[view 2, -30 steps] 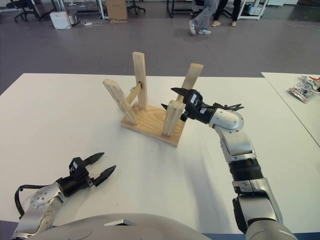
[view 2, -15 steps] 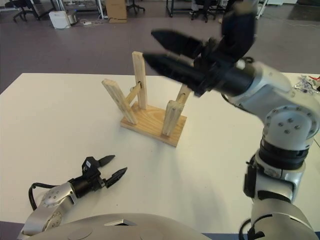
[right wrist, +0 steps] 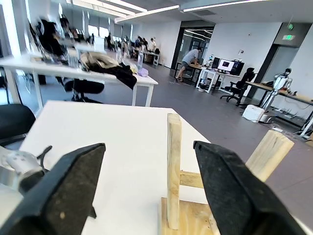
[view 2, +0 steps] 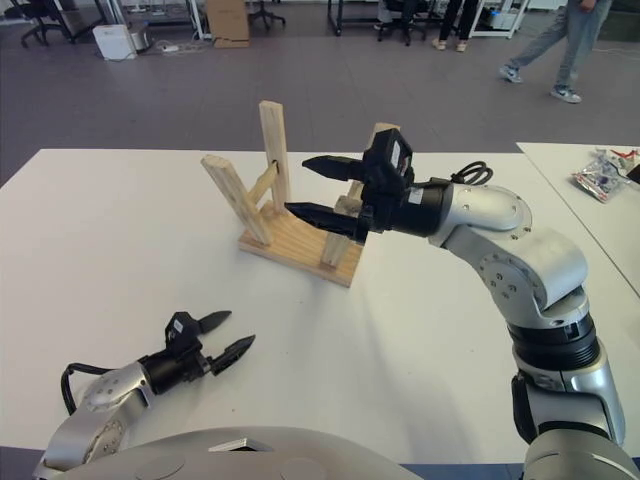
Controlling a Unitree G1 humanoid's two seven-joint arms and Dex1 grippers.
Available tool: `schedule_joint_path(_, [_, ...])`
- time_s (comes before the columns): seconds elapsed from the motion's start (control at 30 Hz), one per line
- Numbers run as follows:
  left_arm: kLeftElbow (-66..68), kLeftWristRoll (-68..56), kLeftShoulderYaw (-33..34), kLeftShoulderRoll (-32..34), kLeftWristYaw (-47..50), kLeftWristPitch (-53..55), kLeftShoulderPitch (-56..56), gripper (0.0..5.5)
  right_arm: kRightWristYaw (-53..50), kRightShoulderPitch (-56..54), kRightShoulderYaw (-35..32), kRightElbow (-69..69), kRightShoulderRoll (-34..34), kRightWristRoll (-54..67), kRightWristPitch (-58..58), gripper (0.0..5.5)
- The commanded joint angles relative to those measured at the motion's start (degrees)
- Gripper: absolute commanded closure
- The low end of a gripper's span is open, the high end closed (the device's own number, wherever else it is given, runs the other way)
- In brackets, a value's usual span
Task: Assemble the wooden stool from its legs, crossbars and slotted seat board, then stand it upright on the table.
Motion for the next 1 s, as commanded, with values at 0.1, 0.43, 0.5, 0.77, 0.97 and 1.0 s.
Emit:
schedule_joint_path(0.1, [8.17, -10.53, 21.71, 9.23, -3.81, -1.73, -16.82, 1.27, -12.88, -14.76, -17.31, 17.80, 7.69, 22.91, 4.24, 2.13])
schedule_joint_path(0.43, [43.49, 5.24, 17.00, 10.13, -1.48, -11.02, -46.35, 1.96, -25.96, -0.41, -16.37, 44.80, 9.72, -19.21, -24.91, 3.28])
schedule_joint_path(0.5, [52.96, 10.83, 13.14, 9.83, -1.06, -13.93, -51.50, 2.32, -27.15, 2.56, -8.68, 47.49, 11.62, -28.87, -26.12, 3.69])
schedule_joint_path(0.77, [74.93, 20.05, 5.66, 2.66, -3.69, -23.51, -60.34, 3.98, -24.89, 0.38, 8.39, 60.76, 19.15, -50.12, -30.96, 5.45])
schedule_joint_path(0.97, [75.50, 18.80, 5.97, -2.31, -5.83, -27.39, -60.82, 5.20, -20.97, -7.56, 7.95, 73.94, 22.87, -52.38, -37.75, 5.50])
schedule_joint_path(1.0, [75.01, 18.30, 6.40, -3.13, -5.76, -27.62, -60.36, 5.38, -20.76, -8.59, 7.57, 75.86, 23.25, -52.42, -38.72, 5.50])
